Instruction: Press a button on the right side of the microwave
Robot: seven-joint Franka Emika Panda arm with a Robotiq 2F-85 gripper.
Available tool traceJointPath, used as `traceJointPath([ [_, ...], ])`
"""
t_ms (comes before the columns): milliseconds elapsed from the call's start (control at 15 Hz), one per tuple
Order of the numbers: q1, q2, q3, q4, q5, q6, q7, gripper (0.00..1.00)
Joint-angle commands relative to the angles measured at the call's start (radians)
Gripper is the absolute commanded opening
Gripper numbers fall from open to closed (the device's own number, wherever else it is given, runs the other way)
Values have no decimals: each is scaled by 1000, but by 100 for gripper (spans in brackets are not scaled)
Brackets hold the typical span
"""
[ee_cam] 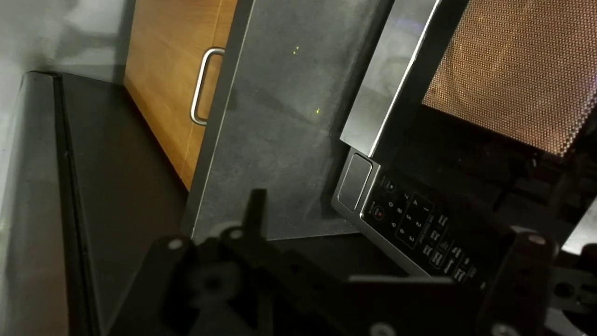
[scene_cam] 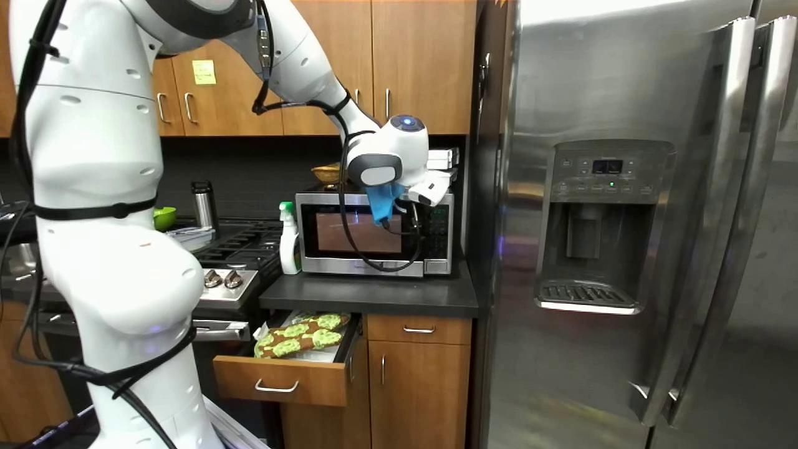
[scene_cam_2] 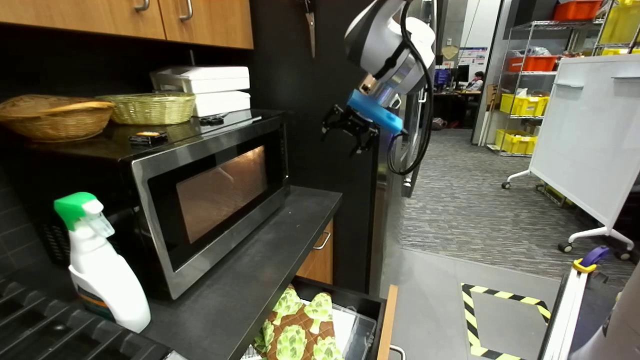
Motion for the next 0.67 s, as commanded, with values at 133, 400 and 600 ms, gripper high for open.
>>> traceJointPath([
  [133, -12, 74, 12, 81, 225, 52, -151, 100],
  [400, -13, 121, 14, 128, 368, 72, -257, 100],
  [600, -18, 160, 8, 166, 434, 70, -303, 100],
])
